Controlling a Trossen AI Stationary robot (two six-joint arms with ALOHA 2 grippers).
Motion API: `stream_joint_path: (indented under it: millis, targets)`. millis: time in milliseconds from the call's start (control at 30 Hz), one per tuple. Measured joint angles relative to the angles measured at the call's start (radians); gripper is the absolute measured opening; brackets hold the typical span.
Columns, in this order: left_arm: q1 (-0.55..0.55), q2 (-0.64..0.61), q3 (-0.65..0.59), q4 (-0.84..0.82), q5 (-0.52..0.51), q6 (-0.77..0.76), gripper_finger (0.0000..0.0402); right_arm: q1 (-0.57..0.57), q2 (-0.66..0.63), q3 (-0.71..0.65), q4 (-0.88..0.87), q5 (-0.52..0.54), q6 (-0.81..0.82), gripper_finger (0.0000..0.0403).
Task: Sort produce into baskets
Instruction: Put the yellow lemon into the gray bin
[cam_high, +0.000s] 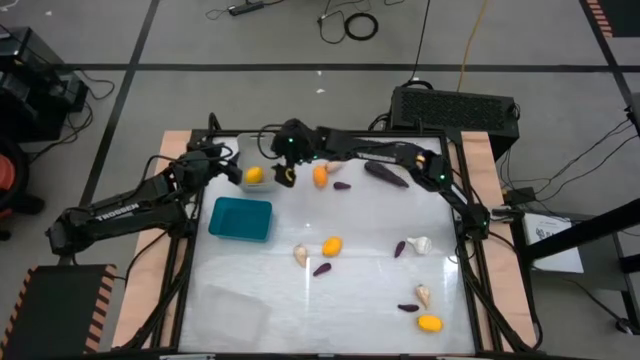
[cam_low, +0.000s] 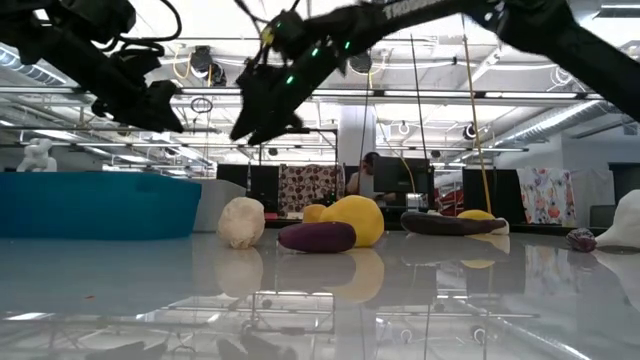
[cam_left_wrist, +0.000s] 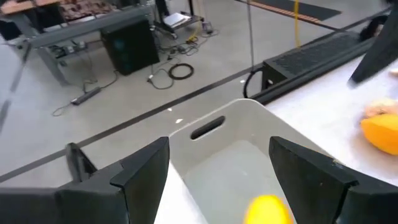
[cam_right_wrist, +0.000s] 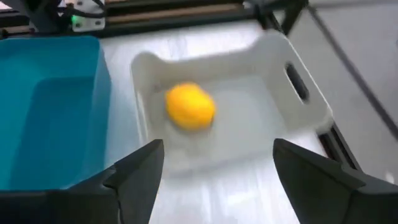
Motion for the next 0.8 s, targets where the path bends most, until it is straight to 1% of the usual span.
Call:
stream_joint_path:
  millis: [67,133,300,500,733,800]
  targets:
    - [-0.001,0.001,0.0,0.0,0.032,0.0,0.0283,-0.004,-0.036,0.001,-0.109,0.008,0.083,0.0294]
    - [-0.001,0.002,0.0,0.003,0.062,0.0,0.0283,-0.011,-0.057,0.001,-0.203,0.037,0.18,0.0293]
    - [-0.001,0.003,0.0,0.004,0.074,0.0,0.0283,-0.027,-0.056,0.001,-0.374,0.131,0.259,0.0293]
    - [-0.001,0.003,0.0,0.014,0.08,0.0,0.0283,-0.045,0.004,-0.001,-0.453,0.132,0.314,0.0293]
    - [-0.001,0.003,0.0,0.014,0.081,0.0,0.0283,-0.047,0.044,-0.001,-0.484,0.136,0.441,0.0293]
    - [-0.001,0.003,0.0,0.014,0.081,0.0,0.0283,-0.047,0.049,-0.001,-0.488,0.166,0.485,0.0293]
